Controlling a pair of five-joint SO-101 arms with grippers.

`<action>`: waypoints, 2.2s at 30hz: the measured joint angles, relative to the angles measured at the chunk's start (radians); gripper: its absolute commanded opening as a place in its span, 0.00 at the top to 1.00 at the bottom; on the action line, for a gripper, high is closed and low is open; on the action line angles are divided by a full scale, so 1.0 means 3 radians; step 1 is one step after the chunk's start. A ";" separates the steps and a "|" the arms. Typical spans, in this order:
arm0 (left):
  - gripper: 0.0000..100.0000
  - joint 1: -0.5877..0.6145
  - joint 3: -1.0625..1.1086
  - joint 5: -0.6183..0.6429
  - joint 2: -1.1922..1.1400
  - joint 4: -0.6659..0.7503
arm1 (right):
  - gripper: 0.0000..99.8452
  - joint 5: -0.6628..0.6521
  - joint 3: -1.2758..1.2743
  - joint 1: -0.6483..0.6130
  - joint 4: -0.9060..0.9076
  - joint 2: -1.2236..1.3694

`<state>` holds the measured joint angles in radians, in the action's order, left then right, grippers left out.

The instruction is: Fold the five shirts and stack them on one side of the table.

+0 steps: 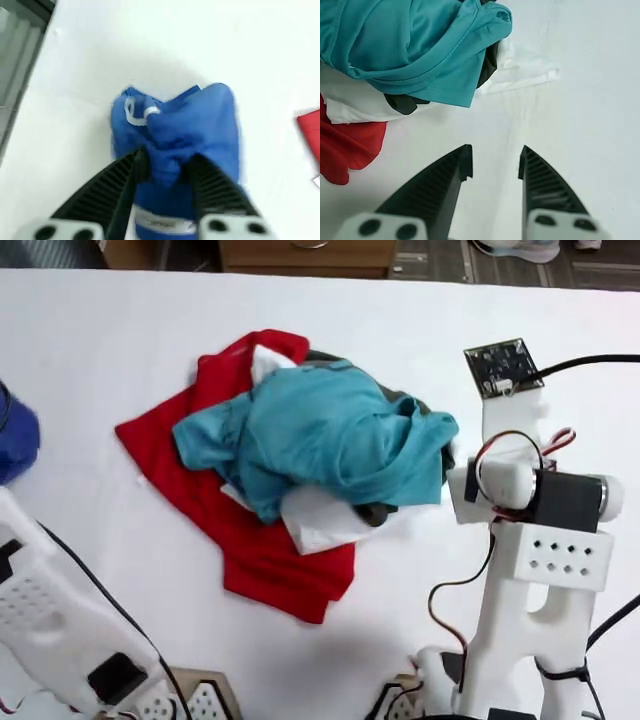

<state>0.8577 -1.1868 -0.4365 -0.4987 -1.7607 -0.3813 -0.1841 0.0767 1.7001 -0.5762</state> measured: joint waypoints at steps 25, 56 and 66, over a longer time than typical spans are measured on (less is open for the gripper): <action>0.68 -0.3442 0.1401 -0.0087 -0.0568 0.0573 | 0.84 -0.0624 -0.0419 0.1391 -0.0578 0.0031; 0.98 -0.0619 -0.1089 -0.0210 -0.1621 0.0005 | 0.84 -0.0890 -0.0655 0.1350 -0.0578 0.0031; 0.78 0.0317 -0.1151 -0.0312 -0.0399 -0.0026 | 0.84 -0.0245 -0.1089 0.0266 -0.0859 0.0031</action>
<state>0.9528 -1.5321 -0.5301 -0.6183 -1.7683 -0.4549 -0.5109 0.1565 1.4423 -0.5669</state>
